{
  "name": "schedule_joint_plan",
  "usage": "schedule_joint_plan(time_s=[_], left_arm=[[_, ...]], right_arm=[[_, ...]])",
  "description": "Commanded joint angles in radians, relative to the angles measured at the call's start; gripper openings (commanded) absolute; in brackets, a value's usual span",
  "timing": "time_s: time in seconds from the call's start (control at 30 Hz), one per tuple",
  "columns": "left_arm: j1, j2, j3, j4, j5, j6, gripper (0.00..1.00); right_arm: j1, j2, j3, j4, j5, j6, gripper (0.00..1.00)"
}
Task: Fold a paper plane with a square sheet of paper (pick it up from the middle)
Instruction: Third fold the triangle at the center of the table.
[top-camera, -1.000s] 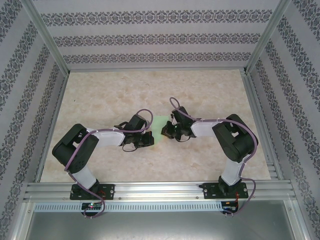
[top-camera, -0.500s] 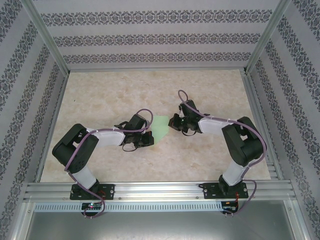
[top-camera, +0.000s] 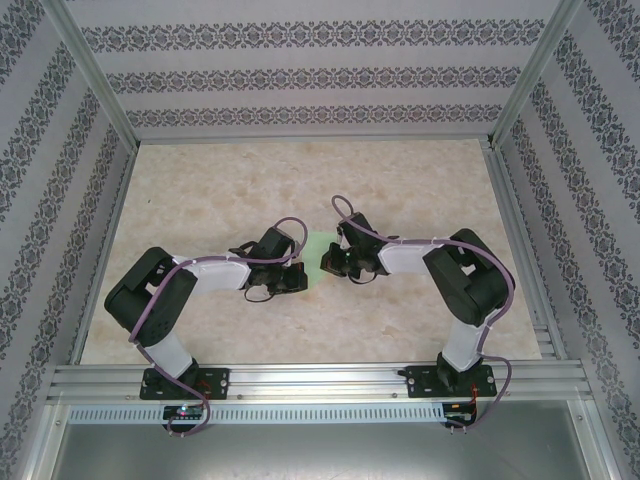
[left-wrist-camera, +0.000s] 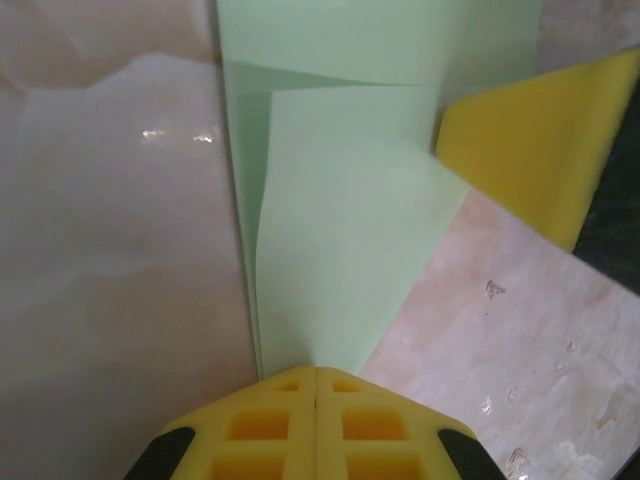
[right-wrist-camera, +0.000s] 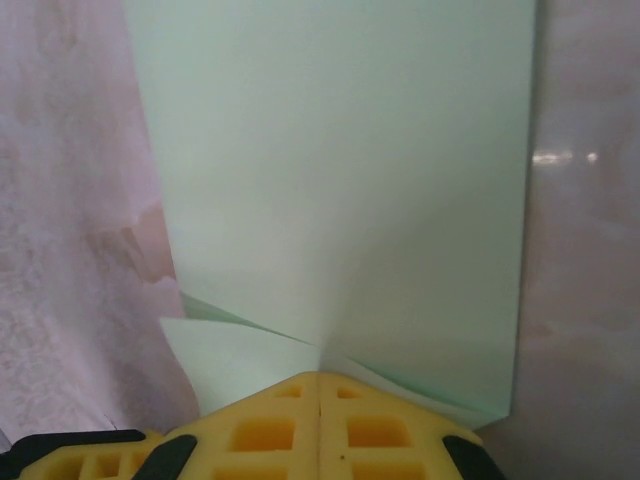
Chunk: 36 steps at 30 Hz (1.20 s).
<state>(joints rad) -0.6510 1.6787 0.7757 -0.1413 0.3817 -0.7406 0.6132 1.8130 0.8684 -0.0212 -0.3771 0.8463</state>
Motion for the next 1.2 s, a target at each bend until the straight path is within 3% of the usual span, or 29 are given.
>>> schedule_joint_plan(time_s=[0.0,0.63,1.17], left_arm=[[-0.009,-0.037,0.030,-0.018,-0.026,0.072,0.00],[-0.009,0.111,0.065,0.167,0.064,0.073,0.01],[-0.009,0.016,-0.103,-0.027,0.085,0.207,0.00]], right_arm=[[0.000,0.040,0.024,-0.060,0.007,-0.005,0.01],[-0.004,0.057,0.021,-0.095,0.005,-0.006,0.02],[-0.027,0.113,0.043,-0.215,0.074,-0.035,0.01]])
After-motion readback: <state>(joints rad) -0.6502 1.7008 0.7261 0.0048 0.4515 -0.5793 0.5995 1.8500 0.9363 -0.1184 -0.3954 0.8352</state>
